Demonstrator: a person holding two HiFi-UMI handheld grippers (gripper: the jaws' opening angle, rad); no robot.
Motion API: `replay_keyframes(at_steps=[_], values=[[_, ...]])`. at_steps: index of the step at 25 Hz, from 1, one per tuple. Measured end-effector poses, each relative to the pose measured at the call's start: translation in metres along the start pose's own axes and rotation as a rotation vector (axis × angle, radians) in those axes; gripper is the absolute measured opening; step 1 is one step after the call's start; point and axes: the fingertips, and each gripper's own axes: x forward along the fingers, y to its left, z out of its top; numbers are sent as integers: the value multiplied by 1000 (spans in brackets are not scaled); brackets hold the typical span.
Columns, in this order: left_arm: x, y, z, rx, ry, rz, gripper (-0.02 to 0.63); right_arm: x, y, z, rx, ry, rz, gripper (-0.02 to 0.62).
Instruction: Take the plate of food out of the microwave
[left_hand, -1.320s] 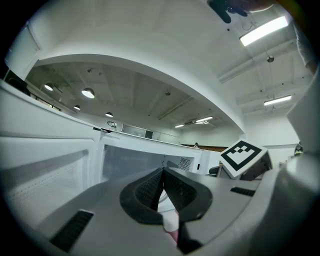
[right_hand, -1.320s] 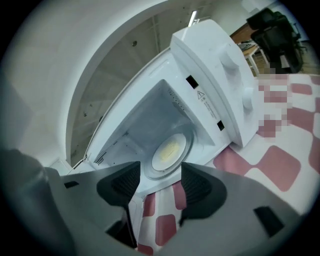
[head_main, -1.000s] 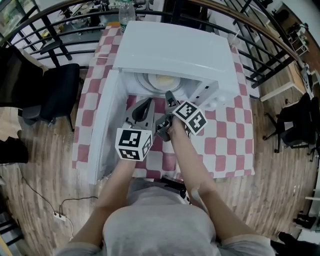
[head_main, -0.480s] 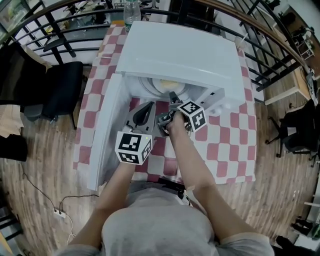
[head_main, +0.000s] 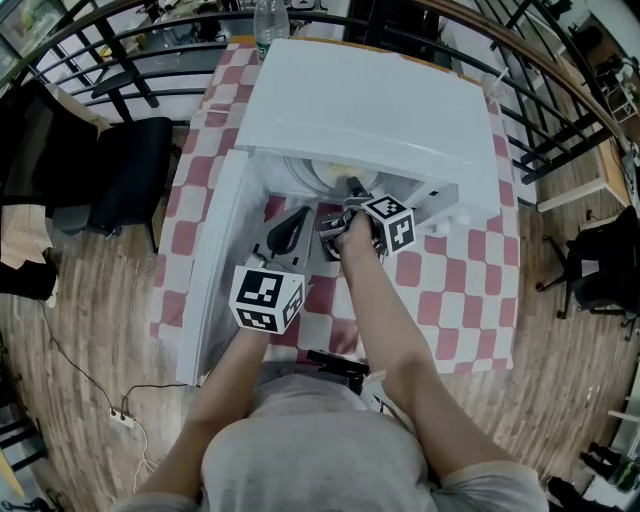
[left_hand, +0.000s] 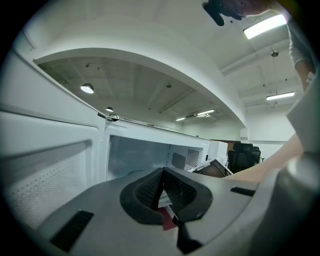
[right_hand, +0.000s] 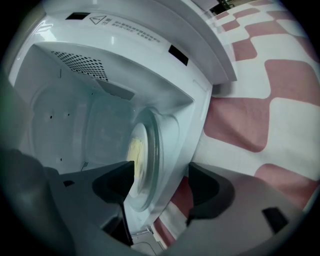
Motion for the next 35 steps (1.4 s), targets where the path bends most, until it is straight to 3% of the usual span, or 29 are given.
replay_keyframes(at_steps=[18,35], values=[[4,-2,-6,15,18,-7,3,5,-12,2,1,13,-57,328],[3,-5,-3,42,8,-14,3,-10,-12,-2,9,64,-12,238]])
